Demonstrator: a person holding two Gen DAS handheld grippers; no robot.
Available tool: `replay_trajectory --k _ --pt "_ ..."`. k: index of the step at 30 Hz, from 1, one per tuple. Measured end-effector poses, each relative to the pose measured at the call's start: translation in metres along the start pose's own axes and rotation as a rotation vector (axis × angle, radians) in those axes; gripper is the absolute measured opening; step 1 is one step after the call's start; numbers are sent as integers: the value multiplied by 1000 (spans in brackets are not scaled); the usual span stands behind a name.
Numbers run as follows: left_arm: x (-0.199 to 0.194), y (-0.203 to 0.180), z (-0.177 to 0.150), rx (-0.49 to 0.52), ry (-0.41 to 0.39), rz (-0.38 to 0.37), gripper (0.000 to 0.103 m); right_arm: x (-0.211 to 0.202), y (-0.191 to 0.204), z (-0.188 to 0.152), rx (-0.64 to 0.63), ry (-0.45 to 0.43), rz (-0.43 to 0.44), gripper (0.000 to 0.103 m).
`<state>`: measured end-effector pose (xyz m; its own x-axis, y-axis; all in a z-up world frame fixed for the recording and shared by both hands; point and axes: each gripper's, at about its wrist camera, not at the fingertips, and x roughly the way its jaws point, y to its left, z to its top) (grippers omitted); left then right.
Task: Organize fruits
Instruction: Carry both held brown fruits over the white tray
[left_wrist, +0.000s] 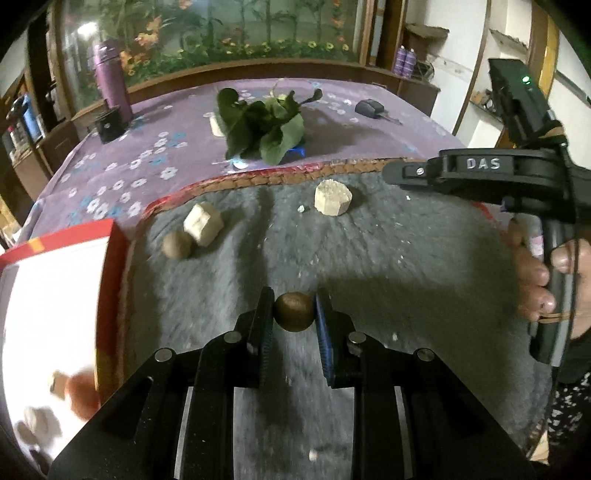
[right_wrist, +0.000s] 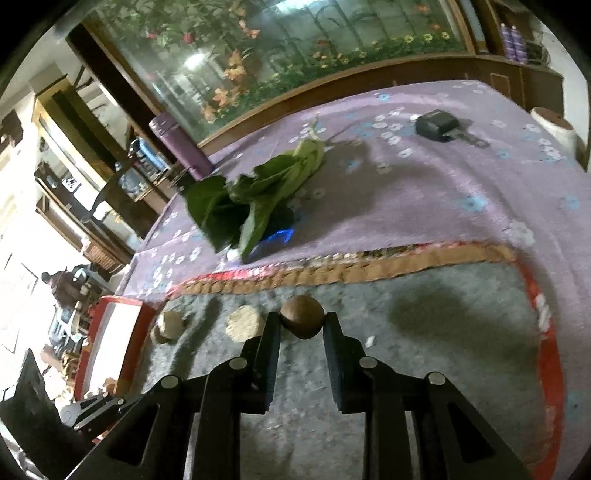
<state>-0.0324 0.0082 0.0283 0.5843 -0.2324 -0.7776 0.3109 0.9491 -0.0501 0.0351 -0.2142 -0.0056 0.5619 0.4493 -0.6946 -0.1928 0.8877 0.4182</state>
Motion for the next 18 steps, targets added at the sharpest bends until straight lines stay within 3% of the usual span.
replay_trajectory --k 7,18 --pt "-52 26 -19 -76 -82 32 21 7 44 -14 -79 32 87 23" --pt "-103 124 -59 -262 -137 229 21 43 184 -48 -321 84 203 23"
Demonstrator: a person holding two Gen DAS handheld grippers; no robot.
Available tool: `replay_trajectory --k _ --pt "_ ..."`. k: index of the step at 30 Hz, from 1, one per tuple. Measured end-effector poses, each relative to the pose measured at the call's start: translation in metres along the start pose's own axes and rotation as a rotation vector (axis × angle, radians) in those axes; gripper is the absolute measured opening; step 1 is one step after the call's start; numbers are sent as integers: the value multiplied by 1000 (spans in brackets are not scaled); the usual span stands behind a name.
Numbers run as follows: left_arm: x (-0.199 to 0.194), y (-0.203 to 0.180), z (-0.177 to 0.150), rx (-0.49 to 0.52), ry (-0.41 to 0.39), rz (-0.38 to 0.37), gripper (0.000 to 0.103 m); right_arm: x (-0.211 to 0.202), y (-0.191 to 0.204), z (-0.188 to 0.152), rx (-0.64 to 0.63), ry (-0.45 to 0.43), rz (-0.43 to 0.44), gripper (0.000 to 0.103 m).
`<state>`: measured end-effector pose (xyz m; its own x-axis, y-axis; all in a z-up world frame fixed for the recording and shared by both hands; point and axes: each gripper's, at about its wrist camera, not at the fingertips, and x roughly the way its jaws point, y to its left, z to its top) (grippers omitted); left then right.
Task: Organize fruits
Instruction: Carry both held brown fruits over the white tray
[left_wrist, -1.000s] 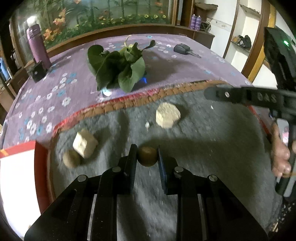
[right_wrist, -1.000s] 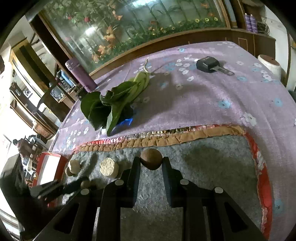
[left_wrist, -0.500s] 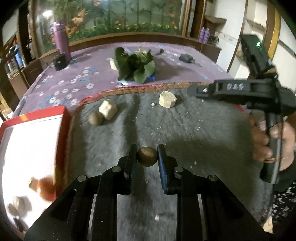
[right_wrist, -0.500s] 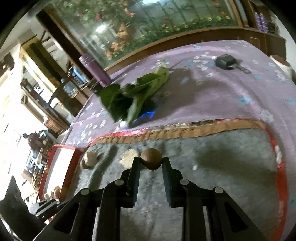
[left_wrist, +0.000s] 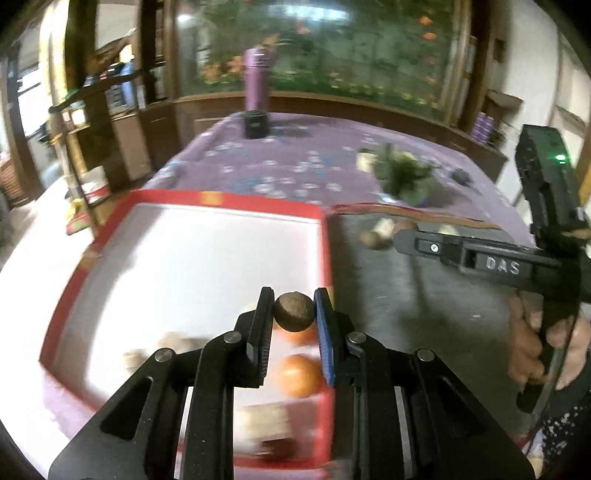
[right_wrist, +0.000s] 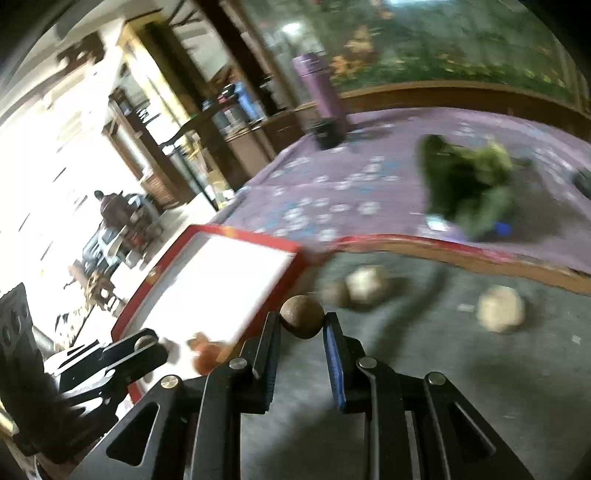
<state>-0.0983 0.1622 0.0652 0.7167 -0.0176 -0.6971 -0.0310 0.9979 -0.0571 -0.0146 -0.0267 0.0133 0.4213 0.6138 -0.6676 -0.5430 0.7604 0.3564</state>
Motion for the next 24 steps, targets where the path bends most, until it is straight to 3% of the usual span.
replay_trajectory --k 7,10,24 --pt "-5 50 -10 -67 -10 85 21 47 57 1 -71 44 43 23" --pt "-4 65 -13 -90 -2 106 21 66 76 -1 -108 62 23 23" --pt "-1 107 -25 -157 13 181 21 107 118 -3 -177 121 25 23"
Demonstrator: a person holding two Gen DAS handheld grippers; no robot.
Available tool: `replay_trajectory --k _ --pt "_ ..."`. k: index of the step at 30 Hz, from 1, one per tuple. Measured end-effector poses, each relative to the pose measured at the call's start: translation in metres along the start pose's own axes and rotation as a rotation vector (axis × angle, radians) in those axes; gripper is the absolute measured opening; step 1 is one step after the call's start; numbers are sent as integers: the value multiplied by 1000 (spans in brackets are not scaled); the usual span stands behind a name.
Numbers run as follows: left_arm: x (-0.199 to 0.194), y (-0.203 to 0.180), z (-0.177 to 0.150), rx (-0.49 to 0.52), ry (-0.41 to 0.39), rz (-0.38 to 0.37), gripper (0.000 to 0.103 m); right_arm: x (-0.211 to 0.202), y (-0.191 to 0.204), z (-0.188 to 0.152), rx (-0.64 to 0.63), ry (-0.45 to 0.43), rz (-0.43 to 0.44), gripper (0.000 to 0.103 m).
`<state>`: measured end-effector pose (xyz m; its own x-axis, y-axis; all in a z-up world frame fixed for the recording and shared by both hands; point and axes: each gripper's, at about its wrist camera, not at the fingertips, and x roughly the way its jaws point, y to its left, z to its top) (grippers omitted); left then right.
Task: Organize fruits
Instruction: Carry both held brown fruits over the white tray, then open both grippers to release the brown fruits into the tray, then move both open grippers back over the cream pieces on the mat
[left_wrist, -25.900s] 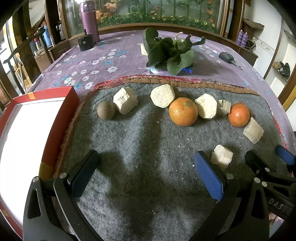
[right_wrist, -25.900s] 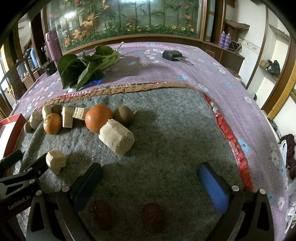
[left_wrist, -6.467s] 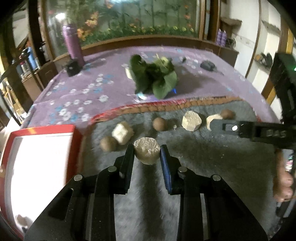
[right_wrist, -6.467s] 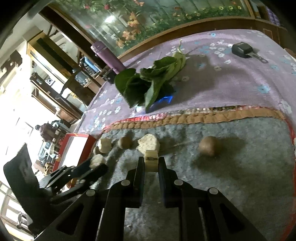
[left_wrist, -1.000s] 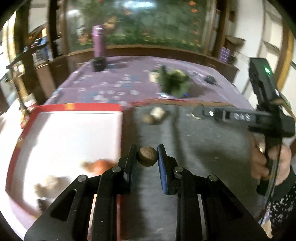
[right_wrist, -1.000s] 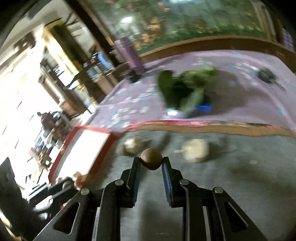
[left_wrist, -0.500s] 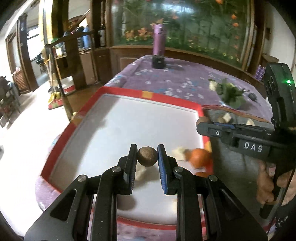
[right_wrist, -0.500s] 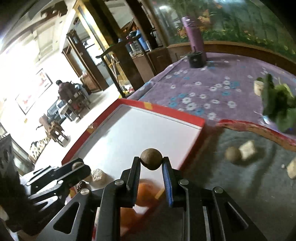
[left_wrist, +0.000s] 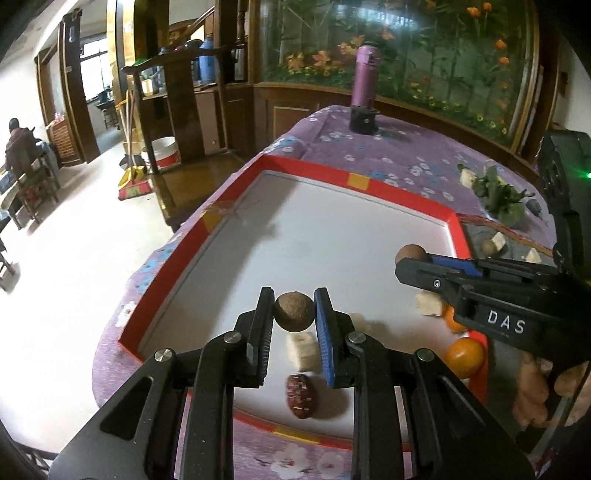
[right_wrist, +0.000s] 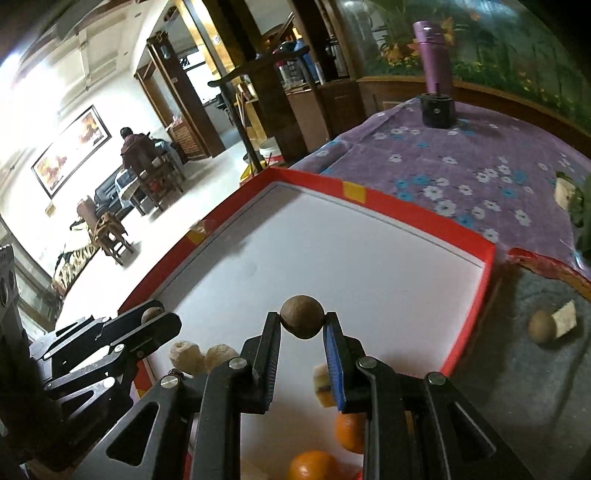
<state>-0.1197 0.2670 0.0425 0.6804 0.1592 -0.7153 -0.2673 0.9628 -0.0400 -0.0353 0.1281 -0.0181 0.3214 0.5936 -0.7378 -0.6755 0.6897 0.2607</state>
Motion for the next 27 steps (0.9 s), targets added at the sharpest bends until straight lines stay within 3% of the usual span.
replay_trajectory --k 20,23,27 --pt "4 -1 -10 58 32 217 22 19 17 -2 2 93 -53 23" --pt "0 -4 -10 67 25 241 33 13 15 -2 18 74 -30 24" --pt "-9 -11 -8 95 -5 279 36 -3 10 0 35 28 -11 26"
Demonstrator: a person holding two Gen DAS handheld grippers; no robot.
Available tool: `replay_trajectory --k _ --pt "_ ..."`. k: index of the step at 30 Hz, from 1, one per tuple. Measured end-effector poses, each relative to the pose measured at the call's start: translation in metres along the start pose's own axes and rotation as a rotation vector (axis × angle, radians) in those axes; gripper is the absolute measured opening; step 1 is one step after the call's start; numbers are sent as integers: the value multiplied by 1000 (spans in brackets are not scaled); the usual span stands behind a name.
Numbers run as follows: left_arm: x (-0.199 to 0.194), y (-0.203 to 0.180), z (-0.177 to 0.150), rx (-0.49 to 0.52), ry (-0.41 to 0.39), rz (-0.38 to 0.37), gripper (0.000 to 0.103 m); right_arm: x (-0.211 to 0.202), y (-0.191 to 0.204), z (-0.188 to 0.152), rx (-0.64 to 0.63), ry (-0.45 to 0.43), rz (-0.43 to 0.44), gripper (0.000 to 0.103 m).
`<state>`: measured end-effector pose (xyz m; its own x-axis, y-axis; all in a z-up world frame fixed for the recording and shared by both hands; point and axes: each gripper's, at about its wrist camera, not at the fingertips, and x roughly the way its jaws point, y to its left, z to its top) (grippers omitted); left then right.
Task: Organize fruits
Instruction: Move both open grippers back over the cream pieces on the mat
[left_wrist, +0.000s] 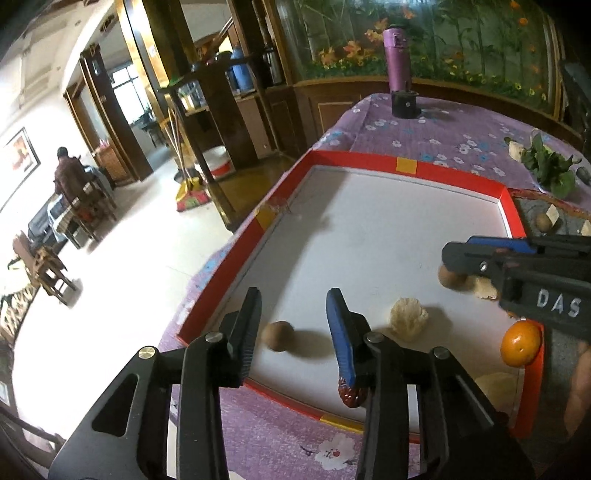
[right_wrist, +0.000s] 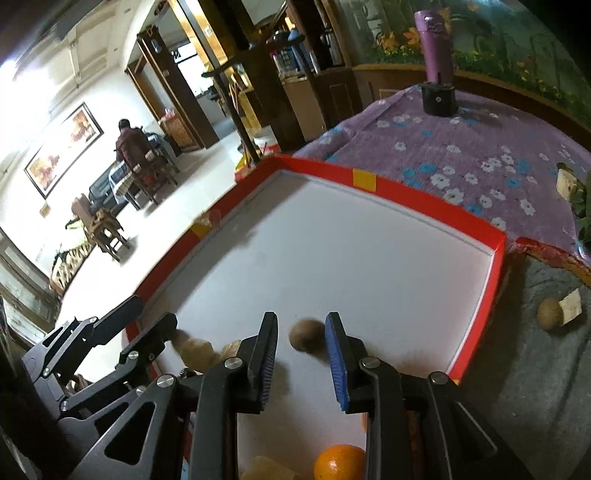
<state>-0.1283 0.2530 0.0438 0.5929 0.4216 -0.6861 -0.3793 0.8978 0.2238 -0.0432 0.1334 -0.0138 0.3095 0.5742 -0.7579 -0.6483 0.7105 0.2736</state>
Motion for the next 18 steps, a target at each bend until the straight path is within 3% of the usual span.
replay_trajectory --k 11,18 --pt "-30 -33 13 75 -69 0 40 -53 -55 4 97 -105 -5 27" --pt "-44 -80 29 161 -87 -90 40 -103 -126 -3 175 -159 -41 27"
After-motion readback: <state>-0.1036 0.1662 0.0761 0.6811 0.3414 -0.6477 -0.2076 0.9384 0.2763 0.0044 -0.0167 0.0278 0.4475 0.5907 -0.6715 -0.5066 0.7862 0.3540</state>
